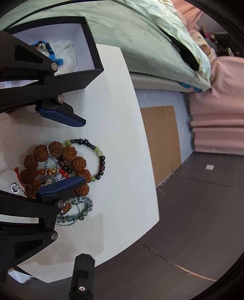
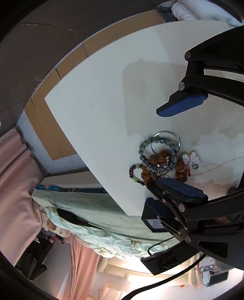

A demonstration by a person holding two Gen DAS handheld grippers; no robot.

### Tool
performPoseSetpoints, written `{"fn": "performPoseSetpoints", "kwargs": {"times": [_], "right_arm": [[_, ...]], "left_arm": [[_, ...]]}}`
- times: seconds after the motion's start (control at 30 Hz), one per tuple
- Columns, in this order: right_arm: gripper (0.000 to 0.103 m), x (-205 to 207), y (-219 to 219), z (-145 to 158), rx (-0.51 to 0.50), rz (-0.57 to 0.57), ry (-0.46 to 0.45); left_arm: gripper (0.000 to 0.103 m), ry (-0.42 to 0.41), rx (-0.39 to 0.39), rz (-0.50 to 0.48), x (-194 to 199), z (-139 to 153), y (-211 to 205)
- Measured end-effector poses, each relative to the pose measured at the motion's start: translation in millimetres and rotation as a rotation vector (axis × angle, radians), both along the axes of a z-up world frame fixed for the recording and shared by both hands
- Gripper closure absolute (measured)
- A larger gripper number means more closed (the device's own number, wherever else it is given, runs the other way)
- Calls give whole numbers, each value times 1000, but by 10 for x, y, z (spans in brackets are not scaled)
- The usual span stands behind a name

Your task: Organize jewelry

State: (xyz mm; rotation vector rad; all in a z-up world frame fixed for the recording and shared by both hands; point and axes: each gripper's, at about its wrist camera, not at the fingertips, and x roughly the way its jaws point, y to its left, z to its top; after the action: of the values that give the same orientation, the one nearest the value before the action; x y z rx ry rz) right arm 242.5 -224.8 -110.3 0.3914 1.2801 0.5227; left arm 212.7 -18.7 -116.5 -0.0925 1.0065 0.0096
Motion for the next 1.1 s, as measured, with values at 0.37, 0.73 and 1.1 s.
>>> {"fn": "performPoseSetpoints", "kwargs": {"times": [0.37,0.73,1.1], "right_arm": [[35,13,13,-21,3,-17,8],[35,24,1,-35,-2,-10,12],[35,95,98,-199,-61,-14,34]], "left_arm": [[54,-6,52,-86,-13,92,-153],[76,87,-16,-99,234,-173,-91],[77,-50,-284,-36,8,276,240]]}}
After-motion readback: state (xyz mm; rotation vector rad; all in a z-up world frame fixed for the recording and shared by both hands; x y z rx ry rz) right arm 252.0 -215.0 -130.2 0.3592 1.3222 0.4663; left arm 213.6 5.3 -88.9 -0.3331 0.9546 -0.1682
